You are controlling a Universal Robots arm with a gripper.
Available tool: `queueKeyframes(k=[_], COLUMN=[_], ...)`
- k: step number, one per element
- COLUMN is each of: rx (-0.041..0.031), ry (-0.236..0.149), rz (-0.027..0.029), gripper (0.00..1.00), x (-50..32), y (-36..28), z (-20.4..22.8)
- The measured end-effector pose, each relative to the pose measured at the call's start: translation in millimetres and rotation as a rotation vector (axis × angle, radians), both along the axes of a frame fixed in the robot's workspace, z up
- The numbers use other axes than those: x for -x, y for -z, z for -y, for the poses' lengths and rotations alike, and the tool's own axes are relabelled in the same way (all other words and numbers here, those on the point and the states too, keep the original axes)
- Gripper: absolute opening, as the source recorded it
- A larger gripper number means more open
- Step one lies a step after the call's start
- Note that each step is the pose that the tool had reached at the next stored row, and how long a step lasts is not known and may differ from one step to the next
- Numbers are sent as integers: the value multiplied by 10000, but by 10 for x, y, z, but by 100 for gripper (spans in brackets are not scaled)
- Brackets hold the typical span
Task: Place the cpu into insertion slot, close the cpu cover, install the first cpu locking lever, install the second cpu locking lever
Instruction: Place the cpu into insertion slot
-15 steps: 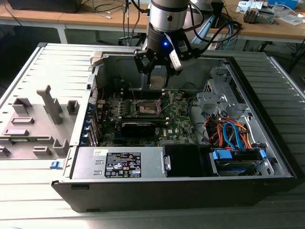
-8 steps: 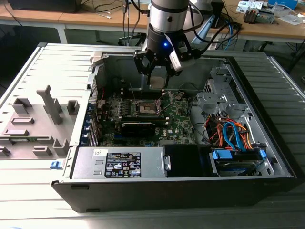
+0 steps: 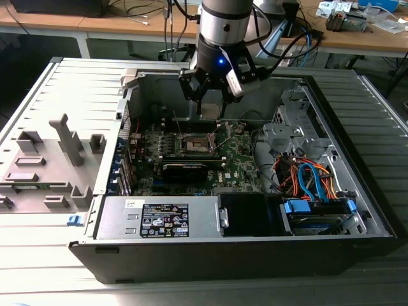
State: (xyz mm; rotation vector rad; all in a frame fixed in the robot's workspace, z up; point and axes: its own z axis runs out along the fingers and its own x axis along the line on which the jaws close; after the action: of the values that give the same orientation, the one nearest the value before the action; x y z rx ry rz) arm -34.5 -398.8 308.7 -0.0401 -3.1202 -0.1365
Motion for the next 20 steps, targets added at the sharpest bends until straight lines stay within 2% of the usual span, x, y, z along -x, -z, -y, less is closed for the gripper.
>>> queueKeyframes(k=[20], rx=[2], ry=[0], rz=[0], gripper=[55], x=[0], y=[31], z=[9])
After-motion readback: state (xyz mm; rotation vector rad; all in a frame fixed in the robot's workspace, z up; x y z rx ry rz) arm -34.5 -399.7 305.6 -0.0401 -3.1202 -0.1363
